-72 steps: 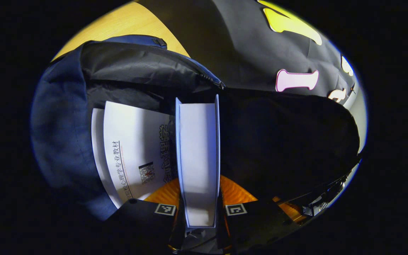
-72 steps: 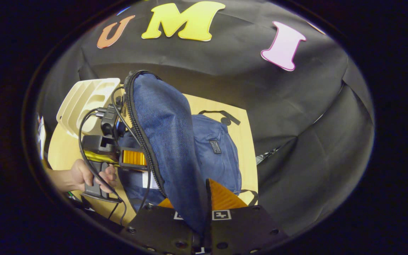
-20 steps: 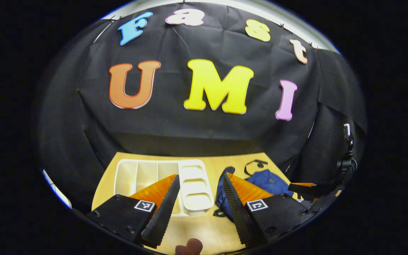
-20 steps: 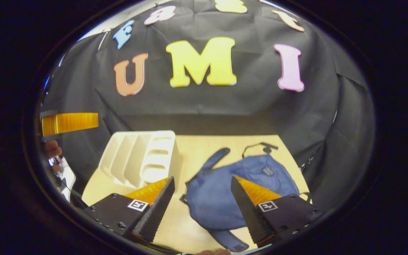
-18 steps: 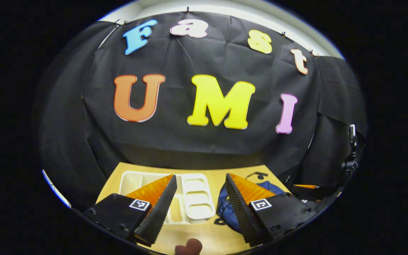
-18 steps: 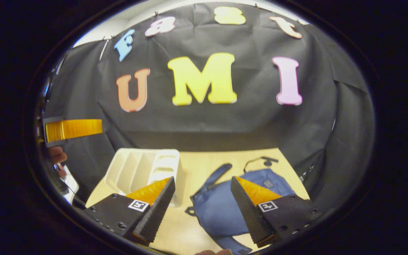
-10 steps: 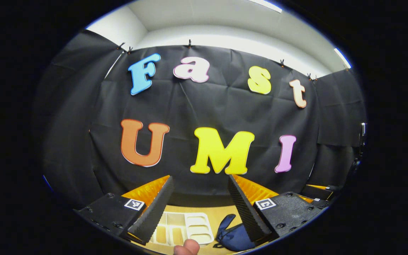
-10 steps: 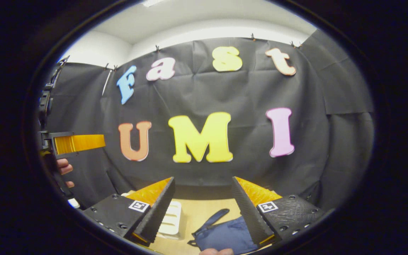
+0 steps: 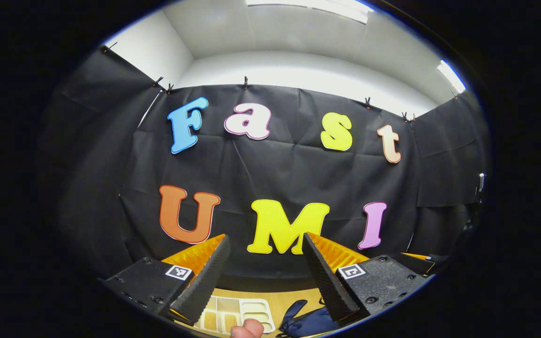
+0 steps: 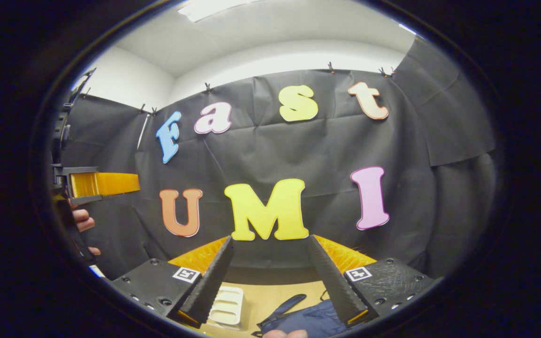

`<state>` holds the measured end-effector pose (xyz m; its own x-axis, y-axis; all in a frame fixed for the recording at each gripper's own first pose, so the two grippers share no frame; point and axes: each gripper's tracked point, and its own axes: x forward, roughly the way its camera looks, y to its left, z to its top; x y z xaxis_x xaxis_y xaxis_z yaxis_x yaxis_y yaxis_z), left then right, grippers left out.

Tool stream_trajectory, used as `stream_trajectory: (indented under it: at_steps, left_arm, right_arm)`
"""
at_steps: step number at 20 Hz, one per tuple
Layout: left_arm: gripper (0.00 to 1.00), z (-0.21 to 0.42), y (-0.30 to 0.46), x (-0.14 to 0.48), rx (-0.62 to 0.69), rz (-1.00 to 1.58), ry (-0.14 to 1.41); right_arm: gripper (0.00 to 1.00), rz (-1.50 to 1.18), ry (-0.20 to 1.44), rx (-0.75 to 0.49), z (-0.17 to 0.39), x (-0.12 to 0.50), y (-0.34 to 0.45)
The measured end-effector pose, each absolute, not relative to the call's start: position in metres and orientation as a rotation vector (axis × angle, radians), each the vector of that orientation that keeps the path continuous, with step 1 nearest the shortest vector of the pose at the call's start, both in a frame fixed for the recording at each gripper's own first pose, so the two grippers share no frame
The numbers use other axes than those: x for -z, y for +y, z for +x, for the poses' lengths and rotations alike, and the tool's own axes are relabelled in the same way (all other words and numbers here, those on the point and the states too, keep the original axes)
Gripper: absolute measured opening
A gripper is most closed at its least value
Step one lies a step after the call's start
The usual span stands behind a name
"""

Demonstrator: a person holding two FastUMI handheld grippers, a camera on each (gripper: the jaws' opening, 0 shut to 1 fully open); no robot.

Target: Open the schoolbag, grab two books from the bookshelf and put them into the schoolbag.

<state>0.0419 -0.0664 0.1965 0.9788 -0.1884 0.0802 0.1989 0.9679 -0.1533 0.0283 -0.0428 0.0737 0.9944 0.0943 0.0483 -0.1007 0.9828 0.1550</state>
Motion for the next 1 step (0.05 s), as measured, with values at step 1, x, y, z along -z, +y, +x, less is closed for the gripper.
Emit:
stream_trajectory:
  at_steps: [1]
  left_arm:
    - [0.97, 0.0400, -0.0681, -0.1945, 0.199, -0.168, -0.060]
  right_arm:
    - [0.94, 0.169, -0.032, -0.102, 0.0302, -0.0719, -0.0447]
